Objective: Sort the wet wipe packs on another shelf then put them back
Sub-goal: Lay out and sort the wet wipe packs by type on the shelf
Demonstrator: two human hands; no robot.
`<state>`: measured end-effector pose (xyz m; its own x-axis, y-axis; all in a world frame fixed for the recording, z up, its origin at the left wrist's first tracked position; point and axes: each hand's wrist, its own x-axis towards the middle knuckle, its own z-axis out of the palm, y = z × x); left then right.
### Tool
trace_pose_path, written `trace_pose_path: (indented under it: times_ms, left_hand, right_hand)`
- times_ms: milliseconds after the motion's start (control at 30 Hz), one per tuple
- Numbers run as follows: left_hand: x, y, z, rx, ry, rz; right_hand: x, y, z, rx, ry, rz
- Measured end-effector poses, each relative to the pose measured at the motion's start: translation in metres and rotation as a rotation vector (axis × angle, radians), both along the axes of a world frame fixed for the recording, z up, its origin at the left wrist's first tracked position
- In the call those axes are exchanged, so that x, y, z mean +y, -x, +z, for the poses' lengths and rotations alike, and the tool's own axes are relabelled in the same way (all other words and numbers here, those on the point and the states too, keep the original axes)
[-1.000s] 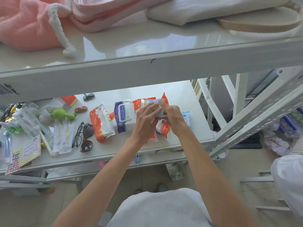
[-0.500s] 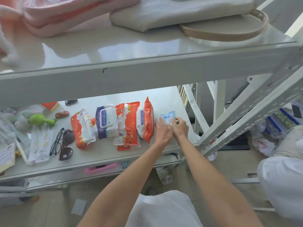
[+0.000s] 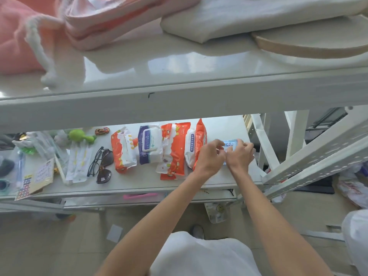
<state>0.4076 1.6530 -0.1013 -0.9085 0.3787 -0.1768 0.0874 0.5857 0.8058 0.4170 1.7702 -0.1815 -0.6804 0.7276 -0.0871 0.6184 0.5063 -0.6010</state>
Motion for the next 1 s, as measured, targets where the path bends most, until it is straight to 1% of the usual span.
trace_pose_path:
  times_ms: [67,100,133,200,267,300,333,400,467,533,600,633,700,800,867,933,1000]
  left_hand:
    - [-0.033,0.010,0.009,0.128,-0.049,0.122]
    - [-0.052,0.017,0.010,0.194,-0.056,0.196]
    - [-0.072,0.024,0.010,0.257,-0.044,0.270]
    - [-0.111,0.039,0.001,0.308,0.015,0.410]
    - [-0.142,0.051,-0.013,0.274,0.069,0.500]
    - [-0.150,0.055,-0.020,0.250,0.089,0.515]
    - [-0.154,0.057,-0.025,0.231,0.110,0.507]
    - [-0.150,0.057,-0.034,0.270,0.138,0.433]
    - [-0.137,0.052,-0.038,0.318,0.105,0.334]
    - [-0.124,0.046,-0.041,0.305,0.058,0.199]
    - [-0.111,0.041,-0.047,0.273,0.070,0.044]
    - [-0.107,0.040,-0.051,0.269,0.100,-0.019]
    - [-0.104,0.041,-0.058,0.250,0.161,-0.090]
    - [-0.106,0.043,-0.062,0.205,0.203,-0.099]
    - [-0.109,0.041,-0.059,0.192,0.157,-0.066]
    - [-0.113,0.038,-0.054,0.142,0.057,0.009]
    - [-0.120,0.034,-0.044,0.038,-0.097,0.100]
  right_hand:
    - [-0.015,0.005,0.015,0.134,-0.037,0.047]
    - [-0.025,0.008,0.023,0.177,0.012,0.083]
    - [-0.035,0.011,0.033,0.174,0.114,0.118]
    - [-0.055,0.020,0.042,0.042,0.330,0.185]
    - [-0.070,0.028,0.041,-0.089,0.458,0.210]
    - [-0.076,0.031,0.038,-0.131,0.490,0.208]
    - [-0.081,0.033,0.036,-0.162,0.505,0.205]
    - [-0.086,0.035,0.033,-0.193,0.506,0.214]
    - [-0.087,0.035,0.028,-0.187,0.514,0.199]
    - [-0.085,0.034,0.025,-0.145,0.648,0.150]
    - [-0.075,0.034,0.014,-0.066,0.767,0.120]
    - [-0.072,0.034,0.010,-0.030,0.791,0.106]
    - [-0.073,0.028,0.024,0.036,0.802,0.060]
    - [-0.075,0.013,0.045,0.159,0.750,0.010]
    - [-0.077,-0.002,0.057,0.236,0.780,0.008]
    - [-0.080,-0.018,0.066,0.279,0.826,0.056]
    - [-0.088,-0.030,0.075,0.294,0.804,0.145]
